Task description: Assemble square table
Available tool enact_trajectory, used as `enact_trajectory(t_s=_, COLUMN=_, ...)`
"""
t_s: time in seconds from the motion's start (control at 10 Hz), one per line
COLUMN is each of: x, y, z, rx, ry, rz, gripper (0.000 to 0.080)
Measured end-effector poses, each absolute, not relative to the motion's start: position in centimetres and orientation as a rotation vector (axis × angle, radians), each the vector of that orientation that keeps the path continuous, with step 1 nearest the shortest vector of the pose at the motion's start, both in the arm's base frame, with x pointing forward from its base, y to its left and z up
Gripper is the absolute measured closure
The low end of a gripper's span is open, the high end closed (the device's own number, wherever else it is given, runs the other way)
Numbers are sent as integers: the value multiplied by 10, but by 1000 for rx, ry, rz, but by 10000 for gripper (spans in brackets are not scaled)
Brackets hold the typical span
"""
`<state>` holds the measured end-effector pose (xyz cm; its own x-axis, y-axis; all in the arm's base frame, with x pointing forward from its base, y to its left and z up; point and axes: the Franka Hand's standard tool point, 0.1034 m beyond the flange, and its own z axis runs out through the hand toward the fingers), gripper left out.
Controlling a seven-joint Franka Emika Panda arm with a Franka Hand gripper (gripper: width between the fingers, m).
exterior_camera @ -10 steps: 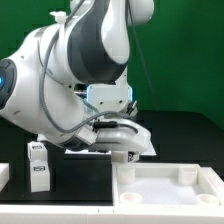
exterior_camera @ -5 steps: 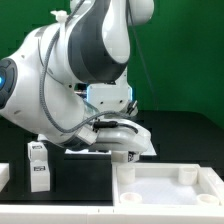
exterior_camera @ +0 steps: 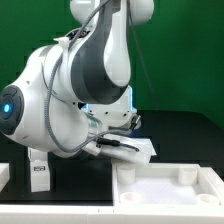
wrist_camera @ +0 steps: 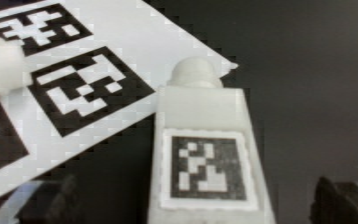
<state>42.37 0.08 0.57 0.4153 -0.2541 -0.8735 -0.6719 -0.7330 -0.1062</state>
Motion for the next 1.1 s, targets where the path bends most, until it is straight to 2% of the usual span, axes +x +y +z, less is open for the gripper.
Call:
enact_trajectory(t_s=0.2, x=424, y=1, z=6, rx=-2230, ry=788, rz=1264, gripper=151)
enact_trajectory(t_s=0.3, x=424, y=1, z=6, rx=-2230, ry=788, rz=1264, gripper=287)
enact_trajectory(t_s=0.4, x=424, y=1, z=6, rx=-2230, ry=788, rz=1264, gripper=287)
enact_trajectory(t_s=0.5, x=424, y=0, z=6, rx=-2230, ry=788, rz=1264, gripper=425)
enact_trajectory(t_s=0.6, x=424, y=0, z=6, rx=-2230, ry=788, rz=1264, gripper=516)
enact_trajectory(t_s=0.8, x=429, y=3, z=10, rx=-2261, ry=775, rz=1238, gripper=515)
enact_trajectory(t_s=1.0, x=444, y=16, z=35, rx=-2293, ry=732, rz=1195, gripper=515)
enact_trajectory(t_s=1.1, x=468, y=22, z=54, rx=-2384, ry=707, rz=1045, gripper=515)
